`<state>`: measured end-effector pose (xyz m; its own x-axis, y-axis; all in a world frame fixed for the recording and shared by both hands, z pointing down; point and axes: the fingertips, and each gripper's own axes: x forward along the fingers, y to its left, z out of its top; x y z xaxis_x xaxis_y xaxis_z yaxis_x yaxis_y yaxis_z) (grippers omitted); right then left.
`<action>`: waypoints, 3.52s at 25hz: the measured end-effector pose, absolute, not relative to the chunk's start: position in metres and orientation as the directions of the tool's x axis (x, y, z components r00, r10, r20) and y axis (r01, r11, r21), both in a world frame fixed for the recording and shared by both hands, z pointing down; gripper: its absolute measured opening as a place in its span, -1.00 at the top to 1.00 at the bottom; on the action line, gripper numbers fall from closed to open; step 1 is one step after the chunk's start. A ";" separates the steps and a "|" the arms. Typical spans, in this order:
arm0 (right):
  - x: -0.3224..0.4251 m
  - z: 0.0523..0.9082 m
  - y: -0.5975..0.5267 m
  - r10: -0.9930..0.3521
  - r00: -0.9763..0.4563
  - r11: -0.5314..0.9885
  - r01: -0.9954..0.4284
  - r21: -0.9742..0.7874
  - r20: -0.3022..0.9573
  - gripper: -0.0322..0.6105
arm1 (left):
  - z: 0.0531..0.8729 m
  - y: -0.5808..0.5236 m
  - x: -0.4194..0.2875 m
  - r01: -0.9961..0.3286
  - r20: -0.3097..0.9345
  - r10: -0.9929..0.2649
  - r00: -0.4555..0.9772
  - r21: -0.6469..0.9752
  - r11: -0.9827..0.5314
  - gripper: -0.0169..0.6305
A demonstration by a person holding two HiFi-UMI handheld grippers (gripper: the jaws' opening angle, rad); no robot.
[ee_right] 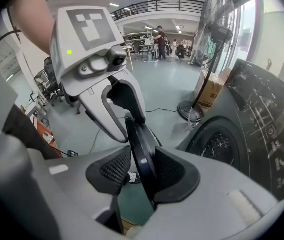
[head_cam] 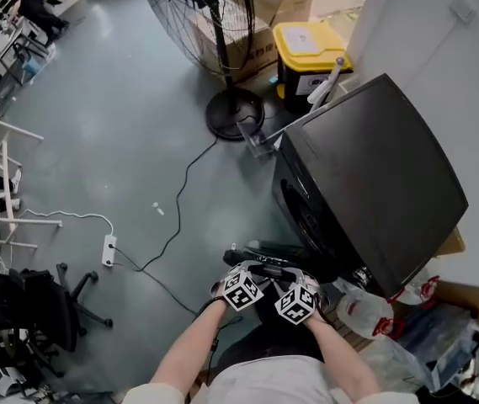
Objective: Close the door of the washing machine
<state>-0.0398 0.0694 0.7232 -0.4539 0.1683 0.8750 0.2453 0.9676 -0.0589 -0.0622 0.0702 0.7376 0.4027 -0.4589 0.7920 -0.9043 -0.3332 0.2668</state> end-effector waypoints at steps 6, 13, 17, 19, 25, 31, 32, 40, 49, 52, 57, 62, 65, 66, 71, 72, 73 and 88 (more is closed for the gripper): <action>-0.049 0.724 0.053 0.131 -0.482 0.983 0.175 -0.051 0.866 0.44 | 0.738 0.052 -0.072 -0.873 0.786 -0.429 0.444 0.274 -0.403 0.31; -0.062 0.724 0.024 0.058 -0.490 0.997 0.064 -0.030 0.870 0.43 | 0.738 0.021 -0.084 -0.837 0.787 -0.395 0.474 0.264 -0.479 0.31; -0.069 0.725 0.019 0.037 -0.470 0.999 0.018 -0.032 0.882 0.43 | 0.738 0.014 -0.092 -0.806 0.774 -0.377 0.509 0.274 -0.525 0.32; -0.072 0.726 0.014 0.027 -0.460 1.000 -0.001 -0.030 0.888 0.43 | 0.738 0.009 -0.094 -0.792 0.768 -0.371 0.522 0.276 -0.544 0.32; -0.074 0.727 0.000 -0.022 -0.452 0.996 -0.091 -0.021 0.892 0.43 | 0.735 -0.005 -0.101 -0.732 0.748 -0.329 0.577 0.293 -0.616 0.35; -0.082 0.733 -0.007 -0.048 -0.369 0.979 -0.201 -0.030 0.928 0.41 | 0.738 -0.014 -0.107 -0.647 0.737 -0.240 0.632 0.330 -0.688 0.38; -0.082 0.734 -0.008 -0.057 -0.357 0.975 -0.222 -0.025 0.932 0.40 | 0.737 -0.015 -0.107 -0.636 0.734 -0.230 0.640 0.338 -0.694 0.39; -0.087 0.727 -0.020 -0.137 -0.339 0.955 -0.294 0.033 0.931 0.36 | 0.733 -0.027 -0.108 -0.598 0.720 -0.191 0.667 0.365 -0.714 0.39; -0.085 0.734 -0.044 -0.242 -0.360 0.913 -0.399 0.085 0.901 0.35 | 0.736 -0.055 -0.111 -0.561 0.723 -0.176 0.668 0.333 -0.758 0.37; -0.094 0.727 -0.056 -0.268 -0.376 0.898 -0.430 0.089 0.887 0.35 | 0.736 -0.064 -0.116 -0.562 0.731 -0.177 0.659 0.323 -0.761 0.35; -0.094 0.722 -0.067 -0.321 -0.398 0.800 -0.600 0.021 0.859 0.24 | 0.734 -0.076 -0.117 -0.566 0.737 -0.181 0.651 0.312 -0.763 0.32; -0.083 0.703 -0.079 -0.441 -0.386 0.634 -0.773 -0.023 0.810 0.40 | 0.732 -0.087 -0.125 -0.641 0.764 -0.246 0.596 0.268 -0.719 0.27; -0.070 0.701 -0.079 -0.490 -0.369 0.514 -0.854 -0.079 0.790 0.48 | 0.732 -0.093 -0.128 -0.729 0.770 -0.332 0.545 0.240 -0.641 0.26; -0.066 0.702 -0.080 -0.507 -0.361 0.474 -0.875 -0.097 0.783 0.48 | 0.733 -0.095 -0.129 -0.758 0.772 -0.358 0.525 0.233 -0.609 0.26; -0.042 0.697 -0.094 -0.599 -0.271 0.291 -0.950 -0.111 0.754 0.70 | 0.736 -0.097 -0.137 -0.869 0.793 -0.453 0.407 0.183 -0.460 0.28; -0.040 0.698 -0.094 -0.600 -0.266 0.264 -0.956 -0.127 0.754 0.71 | 0.736 -0.097 -0.139 -0.882 0.797 -0.462 0.389 0.178 -0.435 0.35; -0.038 0.701 -0.093 -0.599 -0.259 0.237 -0.961 -0.141 0.758 0.77 | 0.737 -0.098 -0.141 -0.892 0.798 -0.471 0.377 0.177 -0.416 0.36; -0.036 0.717 -0.103 -0.642 -0.255 0.118 -0.965 -0.235 0.723 0.89 | 0.741 -0.113 -0.135 -0.872 0.708 -0.517 0.481 0.325 -0.366 0.93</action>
<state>-0.0365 -0.1030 0.7166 -0.2547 -0.6422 0.7230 -0.9648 0.1181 -0.2350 -0.1352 -0.1129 0.7407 0.4808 -0.5168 0.7083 -0.8720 -0.3659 0.3250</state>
